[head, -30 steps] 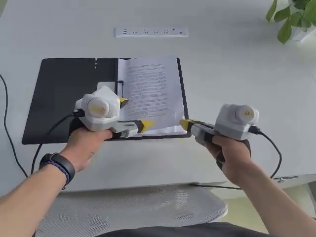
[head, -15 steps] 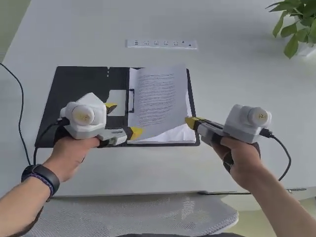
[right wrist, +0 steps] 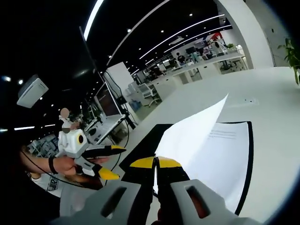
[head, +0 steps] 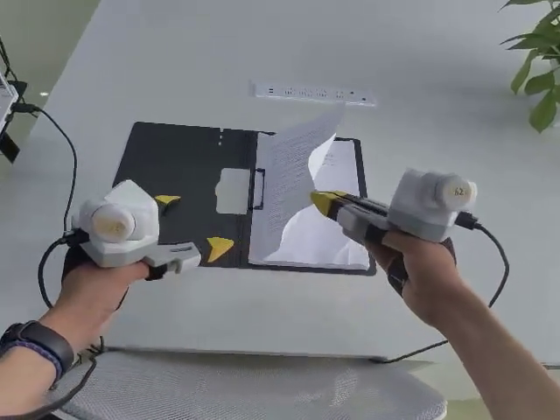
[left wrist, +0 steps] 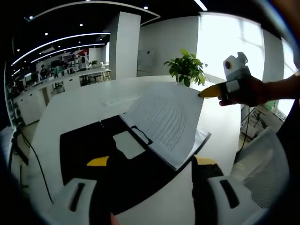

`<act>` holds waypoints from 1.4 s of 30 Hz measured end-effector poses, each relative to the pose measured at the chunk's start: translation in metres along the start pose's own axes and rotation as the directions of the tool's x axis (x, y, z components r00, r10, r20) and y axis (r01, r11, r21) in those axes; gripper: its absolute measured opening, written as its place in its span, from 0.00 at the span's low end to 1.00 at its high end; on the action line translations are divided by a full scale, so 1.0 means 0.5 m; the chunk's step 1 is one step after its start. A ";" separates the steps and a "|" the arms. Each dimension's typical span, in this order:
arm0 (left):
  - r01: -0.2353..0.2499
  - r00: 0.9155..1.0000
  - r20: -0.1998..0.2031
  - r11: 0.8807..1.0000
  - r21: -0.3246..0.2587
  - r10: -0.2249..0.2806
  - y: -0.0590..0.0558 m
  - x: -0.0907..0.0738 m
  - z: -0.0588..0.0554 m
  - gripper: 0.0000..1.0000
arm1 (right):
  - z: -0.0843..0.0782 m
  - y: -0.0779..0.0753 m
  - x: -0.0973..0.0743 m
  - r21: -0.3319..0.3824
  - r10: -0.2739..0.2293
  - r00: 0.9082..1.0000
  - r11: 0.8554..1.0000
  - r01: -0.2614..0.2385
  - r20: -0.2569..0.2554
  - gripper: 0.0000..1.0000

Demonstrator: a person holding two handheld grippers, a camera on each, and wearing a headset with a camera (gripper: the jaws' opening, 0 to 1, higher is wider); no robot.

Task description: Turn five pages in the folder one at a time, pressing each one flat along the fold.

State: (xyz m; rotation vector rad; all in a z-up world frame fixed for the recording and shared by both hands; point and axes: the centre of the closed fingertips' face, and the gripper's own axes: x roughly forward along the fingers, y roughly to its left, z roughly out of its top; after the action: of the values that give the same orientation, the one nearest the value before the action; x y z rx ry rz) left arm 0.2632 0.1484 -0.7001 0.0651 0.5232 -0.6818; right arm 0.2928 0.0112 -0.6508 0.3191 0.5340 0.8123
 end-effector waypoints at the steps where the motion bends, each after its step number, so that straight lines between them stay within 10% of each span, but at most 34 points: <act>1: -0.004 1.000 0.001 1.000 -0.004 0.004 0.003 -0.006 -0.003 0.69 | 0.002 0.009 0.008 -0.007 0.013 1.000 1.000 -0.013 -0.001 0.00; 19: -0.080 0.997 0.014 0.994 -0.075 0.081 0.064 -0.089 -0.049 0.70 | -0.032 0.156 0.189 -0.065 0.185 0.975 0.979 -0.194 -0.123 0.00; 42: -0.125 0.992 0.006 0.979 -0.161 0.128 0.099 -0.132 -0.096 0.71 | -0.154 0.188 0.356 0.010 0.258 0.917 0.963 -0.268 -0.303 0.00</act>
State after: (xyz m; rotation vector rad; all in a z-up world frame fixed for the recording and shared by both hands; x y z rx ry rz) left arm 0.2296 0.2366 -0.7157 -0.0577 0.5519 -0.5139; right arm 0.2940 0.2119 -0.7287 0.2408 0.7748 1.1406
